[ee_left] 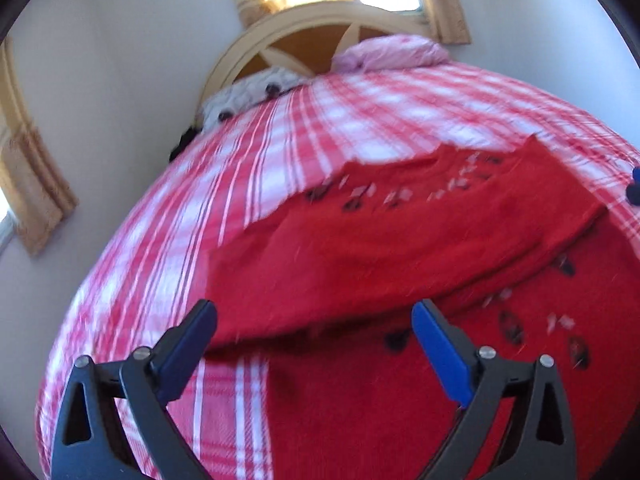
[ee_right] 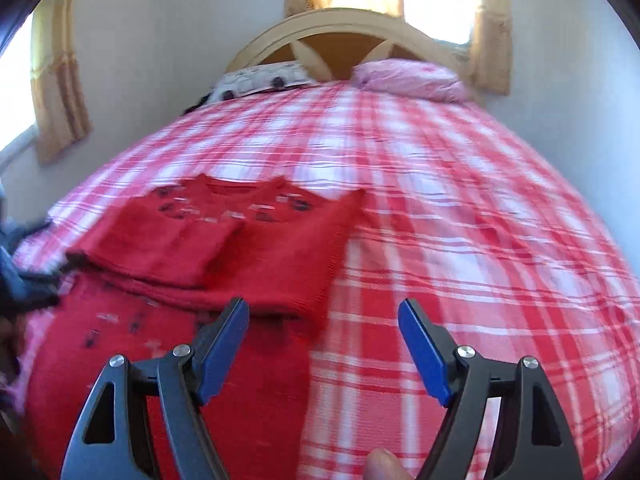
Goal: Fold small clothes
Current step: 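Grasp the side edge of the sweater body with the right tool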
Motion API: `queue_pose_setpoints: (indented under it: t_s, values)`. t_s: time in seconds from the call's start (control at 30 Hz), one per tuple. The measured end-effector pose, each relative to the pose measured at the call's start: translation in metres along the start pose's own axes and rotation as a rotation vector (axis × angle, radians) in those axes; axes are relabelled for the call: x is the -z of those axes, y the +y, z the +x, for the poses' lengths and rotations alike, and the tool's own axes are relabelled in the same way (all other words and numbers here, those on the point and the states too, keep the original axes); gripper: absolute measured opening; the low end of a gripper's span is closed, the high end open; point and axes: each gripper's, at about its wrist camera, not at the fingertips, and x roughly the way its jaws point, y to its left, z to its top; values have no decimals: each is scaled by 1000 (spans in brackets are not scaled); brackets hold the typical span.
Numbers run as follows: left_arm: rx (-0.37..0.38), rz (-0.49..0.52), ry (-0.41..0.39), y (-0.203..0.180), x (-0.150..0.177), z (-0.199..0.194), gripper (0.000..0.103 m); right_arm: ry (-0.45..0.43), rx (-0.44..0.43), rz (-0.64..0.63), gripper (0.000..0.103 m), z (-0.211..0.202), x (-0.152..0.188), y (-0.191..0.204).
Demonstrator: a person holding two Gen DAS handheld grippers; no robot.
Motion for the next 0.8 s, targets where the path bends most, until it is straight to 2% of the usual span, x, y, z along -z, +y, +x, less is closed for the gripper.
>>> queue_pose_setpoints:
  t_s: [0.1, 0.13, 0.2, 0.3, 0.47, 0.53, 0.57, 0.7, 0.8]
  values:
    - [5, -68, 76, 13, 20, 19, 100, 66, -154, 82, 77, 18, -20, 12]
    - [6, -83, 93, 15, 26, 24, 100, 84, -171, 95, 77, 26, -25, 18]
    - [22, -105, 118, 14, 33, 28, 100, 112, -176, 89, 77, 41, -32, 35]
    - [35, -105, 110, 10, 33, 27, 100, 170, -194, 110, 77, 69, -37, 54]
    - [26, -79, 108, 5, 35, 30, 102, 243, -131, 128, 73, 112, -33, 71]
    - [36, -79, 110, 5, 35, 31, 103, 265, -122, 133, 59, 120, -28, 73]
    - [40, -83, 114, 9, 36, 33, 103, 262, -110, 124, 56, 122, -27, 76]
    - [52, -99, 122, 11, 37, 35, 103, 244, -120, 94, 12, 117, -29, 80]
    - [49, -109, 119, 12, 37, 34, 103, 206, -133, 87, 10, 107, -37, 78]
